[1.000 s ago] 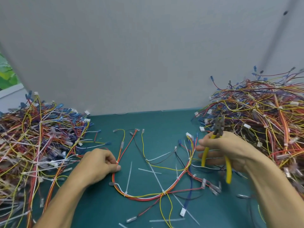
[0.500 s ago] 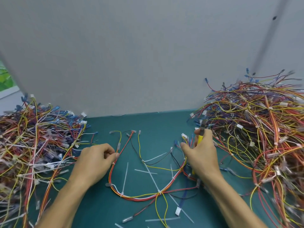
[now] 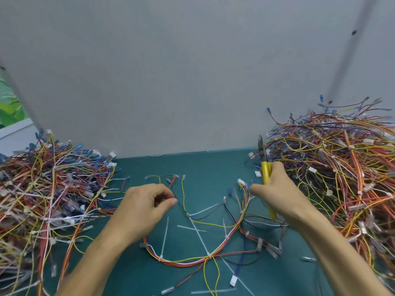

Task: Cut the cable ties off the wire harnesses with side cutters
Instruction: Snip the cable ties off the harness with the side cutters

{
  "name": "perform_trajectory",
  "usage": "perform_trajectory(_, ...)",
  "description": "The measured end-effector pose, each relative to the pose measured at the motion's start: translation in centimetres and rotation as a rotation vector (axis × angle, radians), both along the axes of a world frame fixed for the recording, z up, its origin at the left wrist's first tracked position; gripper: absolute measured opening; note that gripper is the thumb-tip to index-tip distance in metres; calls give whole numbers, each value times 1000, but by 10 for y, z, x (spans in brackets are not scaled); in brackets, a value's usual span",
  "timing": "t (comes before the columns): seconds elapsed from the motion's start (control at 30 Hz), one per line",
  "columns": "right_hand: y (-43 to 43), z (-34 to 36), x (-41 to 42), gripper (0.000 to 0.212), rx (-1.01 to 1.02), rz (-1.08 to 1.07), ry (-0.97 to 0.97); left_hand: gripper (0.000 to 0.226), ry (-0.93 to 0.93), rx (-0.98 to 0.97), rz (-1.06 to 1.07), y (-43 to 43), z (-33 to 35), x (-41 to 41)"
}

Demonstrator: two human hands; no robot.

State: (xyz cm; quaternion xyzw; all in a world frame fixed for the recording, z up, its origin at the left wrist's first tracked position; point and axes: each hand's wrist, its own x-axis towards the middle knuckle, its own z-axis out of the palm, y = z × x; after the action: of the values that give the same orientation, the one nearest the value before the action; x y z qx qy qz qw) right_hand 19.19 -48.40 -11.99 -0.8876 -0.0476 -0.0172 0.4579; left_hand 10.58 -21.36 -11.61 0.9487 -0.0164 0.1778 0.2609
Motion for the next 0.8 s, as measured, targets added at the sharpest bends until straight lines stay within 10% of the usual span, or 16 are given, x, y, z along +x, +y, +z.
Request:
perform_trajectory(0.33, -34, 11, -9, 30, -721, 234, 65, 8, 277, -46, -271, -61, 9, 37)
perform_trajectory(0.57, -44, 10, -7, 38, -832, 284, 53, 30, 366, -353, -172, -96, -36, 59)
perform_trajectory(0.8, -46, 6, -2, 48, -898, 311, -11, 5, 342, -431, -126, -106, -49, 63)
